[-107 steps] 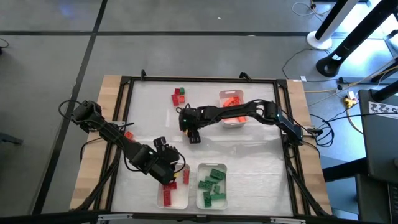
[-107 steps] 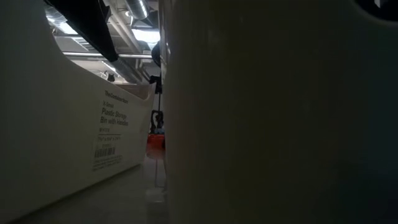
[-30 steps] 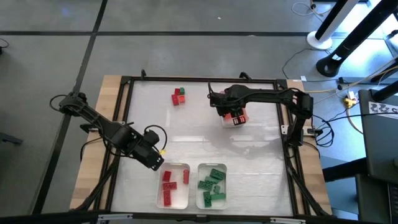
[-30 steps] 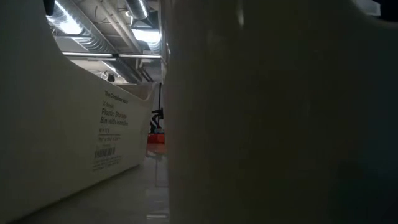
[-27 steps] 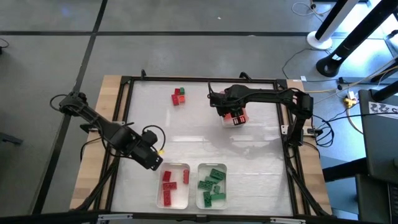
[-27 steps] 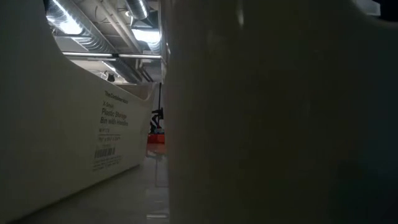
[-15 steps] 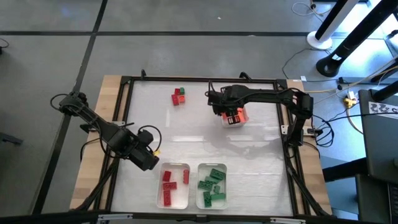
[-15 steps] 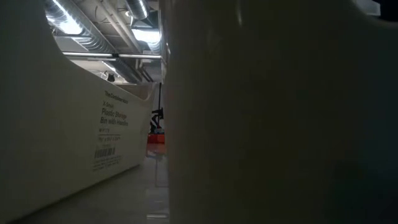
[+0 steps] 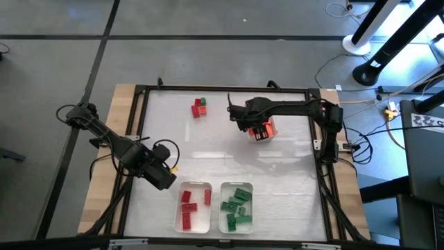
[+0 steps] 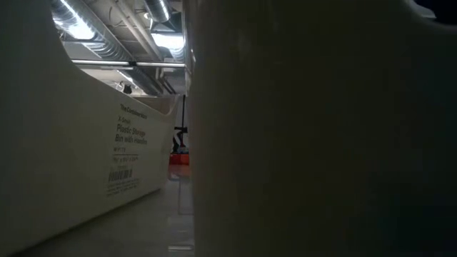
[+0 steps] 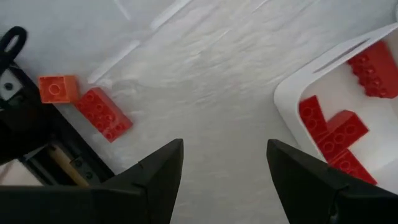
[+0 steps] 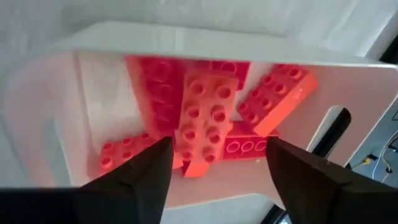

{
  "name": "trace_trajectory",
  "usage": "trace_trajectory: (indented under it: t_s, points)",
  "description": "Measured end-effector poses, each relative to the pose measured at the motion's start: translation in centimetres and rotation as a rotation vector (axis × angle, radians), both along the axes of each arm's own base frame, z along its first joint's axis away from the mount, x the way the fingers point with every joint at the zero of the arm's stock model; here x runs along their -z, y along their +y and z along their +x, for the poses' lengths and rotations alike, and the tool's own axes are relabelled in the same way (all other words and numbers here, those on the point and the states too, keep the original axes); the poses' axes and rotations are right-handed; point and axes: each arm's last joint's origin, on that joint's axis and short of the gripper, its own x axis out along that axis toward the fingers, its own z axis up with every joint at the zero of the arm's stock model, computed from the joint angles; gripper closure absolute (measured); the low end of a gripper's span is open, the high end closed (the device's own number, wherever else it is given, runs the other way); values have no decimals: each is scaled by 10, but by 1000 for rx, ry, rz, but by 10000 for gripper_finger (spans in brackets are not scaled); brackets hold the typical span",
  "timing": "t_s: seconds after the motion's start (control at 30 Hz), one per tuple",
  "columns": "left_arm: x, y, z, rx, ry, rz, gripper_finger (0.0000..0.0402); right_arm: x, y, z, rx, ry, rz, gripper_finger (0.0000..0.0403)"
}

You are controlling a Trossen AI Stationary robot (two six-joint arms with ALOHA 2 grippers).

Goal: Sort blocks
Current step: Put the red game piece into the bottom left white bin

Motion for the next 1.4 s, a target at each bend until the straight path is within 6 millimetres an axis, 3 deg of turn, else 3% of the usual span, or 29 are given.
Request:
trace_trajectory:
  t_s: [0.13, 0.33, 0.63, 0.93, 1.4]
  points:
    - [0, 1, -1, -41, 10, 2, 180, -5, 1, -4, -44, 60, 14, 128]
    - [8, 3, -5, -210, 29, 7, 180, -36, -1, -12, -27, 148, -124, 126]
    - [61, 11, -24, -492, 242, 22, 180, -92, -1, -17, -45, -10, -210, 127]
    - [108, 17, -34, -567, 247, 28, 180, -134, 6, -42, -49, -170, -229, 127]
    - [149, 31, -54, -649, 273, 78, 180, -147, 11, -36, -131, -385, -71, 127]
